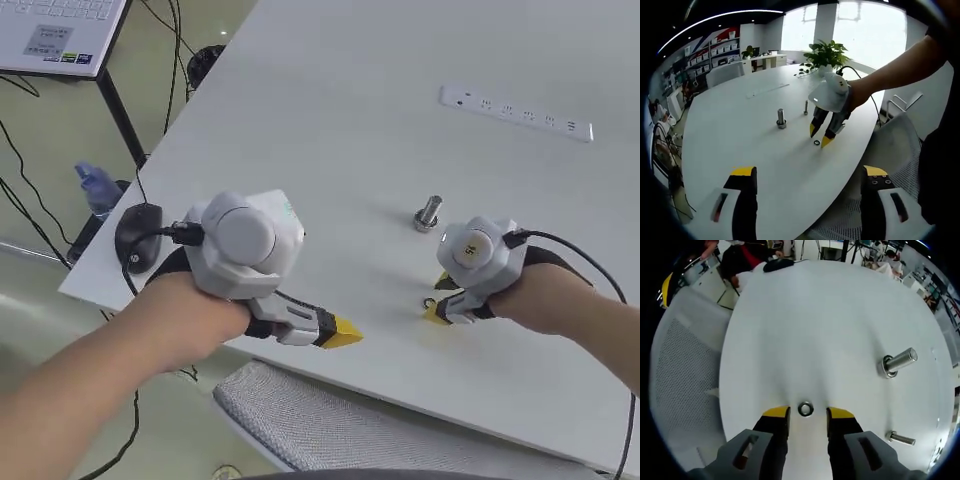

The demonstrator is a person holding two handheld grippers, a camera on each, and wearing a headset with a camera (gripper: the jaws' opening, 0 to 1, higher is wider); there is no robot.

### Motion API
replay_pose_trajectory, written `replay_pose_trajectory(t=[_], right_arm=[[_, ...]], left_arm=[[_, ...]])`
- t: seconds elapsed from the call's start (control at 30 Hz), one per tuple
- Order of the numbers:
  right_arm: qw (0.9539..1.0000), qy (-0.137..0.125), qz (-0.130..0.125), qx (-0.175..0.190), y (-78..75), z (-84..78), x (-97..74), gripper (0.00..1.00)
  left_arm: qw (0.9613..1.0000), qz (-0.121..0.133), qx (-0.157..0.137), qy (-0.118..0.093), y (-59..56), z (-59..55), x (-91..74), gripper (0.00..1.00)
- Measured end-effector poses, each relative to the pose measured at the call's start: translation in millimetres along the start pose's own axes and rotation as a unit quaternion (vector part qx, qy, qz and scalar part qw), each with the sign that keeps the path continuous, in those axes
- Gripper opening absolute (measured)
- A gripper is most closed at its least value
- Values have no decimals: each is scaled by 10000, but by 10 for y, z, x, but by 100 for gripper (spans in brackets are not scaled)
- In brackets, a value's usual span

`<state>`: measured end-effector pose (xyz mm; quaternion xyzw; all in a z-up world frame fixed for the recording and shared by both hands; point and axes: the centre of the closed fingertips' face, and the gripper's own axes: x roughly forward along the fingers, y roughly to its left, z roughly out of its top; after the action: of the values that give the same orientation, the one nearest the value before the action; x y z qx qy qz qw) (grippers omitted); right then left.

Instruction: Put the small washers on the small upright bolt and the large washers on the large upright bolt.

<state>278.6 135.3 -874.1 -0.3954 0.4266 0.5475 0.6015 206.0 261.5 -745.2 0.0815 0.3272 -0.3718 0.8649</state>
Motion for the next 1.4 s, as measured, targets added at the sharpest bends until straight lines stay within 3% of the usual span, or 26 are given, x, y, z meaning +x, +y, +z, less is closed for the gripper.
replay_pose_trajectory(t=[0.37,0.7,0.97,1.03,1.27,1.4], right_arm=[[9998,110,-13,-192,-6,13,41,15],[9961,478,157,-729,-12,-11,56,15],[9938,484,439,-902,3,-15,43,16],[9917,496,443,-1100,2,-17,47,15],[9896,691,298,-1226,0,-20,51,14],[9906,739,315,-1104,-2,-11,48,13]], left_arm=[[10000,-31,-52,35,-11,-57,24,84],[9999,-7,-100,91,17,-102,3,80],[9998,-82,-165,69,-25,-109,8,79],[9998,-62,-145,104,-12,-118,10,79],[9997,-81,-180,121,-5,-114,26,78],[9997,-132,-159,135,-29,-101,52,77]])
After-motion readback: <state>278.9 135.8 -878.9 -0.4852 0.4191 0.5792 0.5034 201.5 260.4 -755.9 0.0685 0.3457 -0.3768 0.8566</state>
